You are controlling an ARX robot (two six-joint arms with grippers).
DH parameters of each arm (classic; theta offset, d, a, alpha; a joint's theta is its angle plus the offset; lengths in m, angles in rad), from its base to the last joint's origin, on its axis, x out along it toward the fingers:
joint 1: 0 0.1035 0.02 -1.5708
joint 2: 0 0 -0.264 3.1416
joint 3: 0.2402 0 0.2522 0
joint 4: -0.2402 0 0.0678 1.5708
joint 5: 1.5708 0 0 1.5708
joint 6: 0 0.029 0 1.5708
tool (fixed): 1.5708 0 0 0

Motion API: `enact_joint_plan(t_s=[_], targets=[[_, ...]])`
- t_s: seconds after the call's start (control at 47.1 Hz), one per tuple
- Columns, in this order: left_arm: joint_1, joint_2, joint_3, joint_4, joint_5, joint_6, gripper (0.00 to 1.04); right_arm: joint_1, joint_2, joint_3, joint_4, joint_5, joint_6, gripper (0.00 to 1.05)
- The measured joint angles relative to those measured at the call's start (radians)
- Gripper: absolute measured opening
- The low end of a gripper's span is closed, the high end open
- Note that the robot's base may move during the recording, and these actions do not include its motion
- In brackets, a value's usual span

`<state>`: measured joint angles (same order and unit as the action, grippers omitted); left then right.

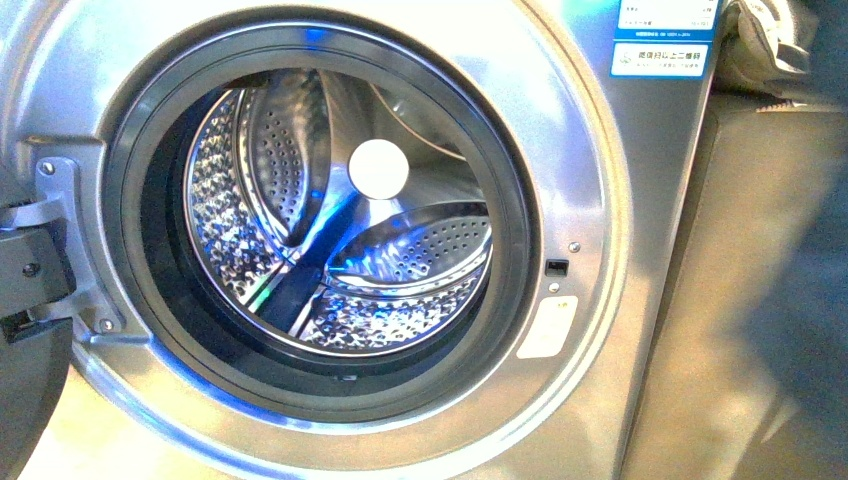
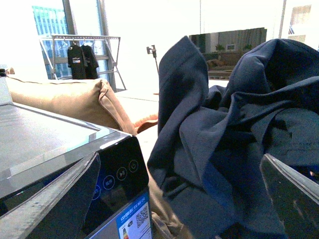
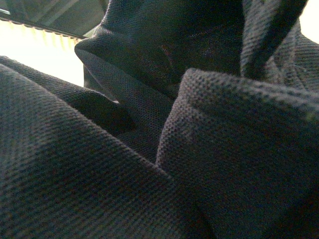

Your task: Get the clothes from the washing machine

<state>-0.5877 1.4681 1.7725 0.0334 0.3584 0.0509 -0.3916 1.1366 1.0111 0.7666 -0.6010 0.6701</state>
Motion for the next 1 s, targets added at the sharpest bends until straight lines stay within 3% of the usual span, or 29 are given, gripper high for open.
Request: enact_joint_plan(t_s=[0.17,0.361,0.637,0.743,0.807,0.892,0.998], targets=[[0.0,0.0,0.0,0.0,0.0,0.0,0.98,-0.25,0.023,0.002,0.04,-0.111,0.076,0.06],[0.0,0.0,0.0,0.0,0.0,0.0,0.98,-0.423,0.061,-0.032,0.049,-0.198,0.073,0.06],[0.0,0.0,0.0,0.0,0.0,0.0,0.98,-0.547,0.122,-0.276,-0.018,-0.269,-0.108,0.06],[0.0,0.0,0.0,0.0,0.0,0.0,0.98,-0.565,0.166,-0.352,-0.146,-0.249,-0.237,0.06],[0.0,0.0,0.0,0.0,0.0,0.0,0.98,-0.565,0.238,-0.38,-0.293,-0.188,-0.365,0.06],[0.0,0.0,0.0,0.0,0.0,0.0,0.98,-0.556,0.335,-0.398,-0.41,-0.111,-0.495,0.25],[0.0,0.0,0.0,0.0,0.0,0.0,0.98,-0.552,0.405,-0.407,-0.455,-0.082,-0.515,0.42]])
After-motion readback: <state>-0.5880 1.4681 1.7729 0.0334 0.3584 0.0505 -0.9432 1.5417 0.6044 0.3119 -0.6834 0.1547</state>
